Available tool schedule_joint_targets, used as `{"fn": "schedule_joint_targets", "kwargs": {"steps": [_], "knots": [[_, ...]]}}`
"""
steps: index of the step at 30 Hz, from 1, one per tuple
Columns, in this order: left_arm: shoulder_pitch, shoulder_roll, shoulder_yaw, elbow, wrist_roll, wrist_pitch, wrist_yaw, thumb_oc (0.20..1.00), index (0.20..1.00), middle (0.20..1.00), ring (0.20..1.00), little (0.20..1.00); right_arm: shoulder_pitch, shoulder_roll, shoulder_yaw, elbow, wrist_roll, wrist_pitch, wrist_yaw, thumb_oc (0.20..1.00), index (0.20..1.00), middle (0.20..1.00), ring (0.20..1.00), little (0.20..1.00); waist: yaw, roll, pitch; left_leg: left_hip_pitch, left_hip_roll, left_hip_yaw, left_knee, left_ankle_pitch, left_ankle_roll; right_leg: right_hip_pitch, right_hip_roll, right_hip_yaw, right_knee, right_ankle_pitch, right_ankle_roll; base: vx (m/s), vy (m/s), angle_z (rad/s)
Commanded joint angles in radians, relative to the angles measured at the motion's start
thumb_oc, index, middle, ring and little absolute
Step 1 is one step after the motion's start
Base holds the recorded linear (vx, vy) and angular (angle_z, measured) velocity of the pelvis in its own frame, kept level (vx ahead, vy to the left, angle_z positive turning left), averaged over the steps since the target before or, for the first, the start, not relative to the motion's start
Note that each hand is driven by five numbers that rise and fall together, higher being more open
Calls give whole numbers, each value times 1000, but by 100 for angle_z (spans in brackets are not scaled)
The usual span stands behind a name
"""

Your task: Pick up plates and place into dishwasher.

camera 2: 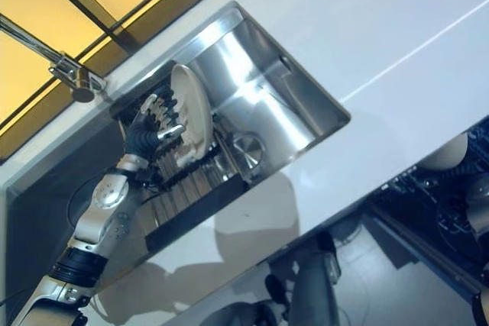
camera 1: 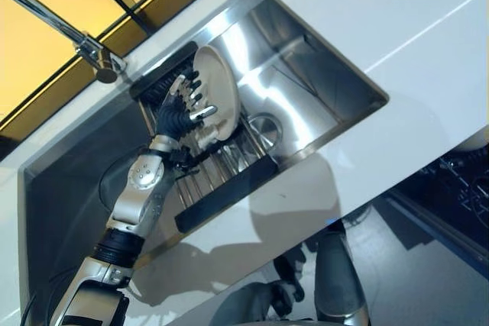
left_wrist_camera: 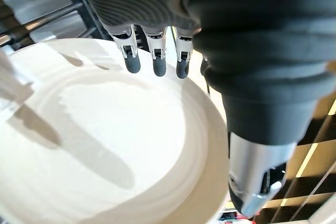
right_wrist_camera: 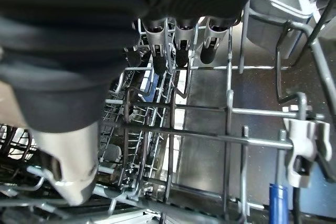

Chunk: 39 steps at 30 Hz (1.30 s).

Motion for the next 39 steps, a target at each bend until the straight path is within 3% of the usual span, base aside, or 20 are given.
{"fn": "schedule_joint_targets", "kwargs": {"steps": [1,10,18,24,30,39], "knots": [[56,50,61,-55,-21,-5,-13,1000,1000,1000,1000,1000,85,31,-41,3,-5,-15,-3,1000,1000,1000,1000,1000,5,-75,-67,-81,42,-13,202,-84,-21,114,6,-15,-196,24,-6,84,22,6],[144,44,105,-62,1,19,-47,1000,1000,1000,1000,1000,269,55,-198,-125,-3,-43,-19,1000,1000,1000,1000,1000,23,-142,-173,20,38,-18,130,-71,-16,233,35,-18,-279,51,-1,60,-3,8],[222,56,183,-43,26,5,-102,1000,1000,1000,1000,1000,357,93,-363,-382,-11,35,-45,1000,1000,1000,1000,1000,37,-212,-261,90,43,-34,62,-93,-1,299,67,-14,-344,58,13,13,1,2],[245,80,230,-33,20,3,-121,1000,1000,1000,1000,1000,354,111,-432,-553,-2,83,-118,1000,1000,1000,1000,1000,58,-241,-312,110,46,-53,13,-94,6,321,87,-21,-373,58,19,-43,35,7],[245,123,267,-26,103,-41,-105,1000,1000,1000,1000,1000,352,121,-453,-687,-6,23,-185,1000,1000,1000,1000,1000,82,-257,-349,114,42,-79,-29,-83,10,323,94,-40,-377,53,23,-56,67,11],[236,184,312,-12,242,-78,-65,1000,1000,1000,1000,1000,267,150,-390,-844,6,-86,-294,1000,1000,1000,1000,1000,137,-263,-394,113,36,-112,-70,-59,2,343,86,-89,-417,66,24,-51,60,9]]}}
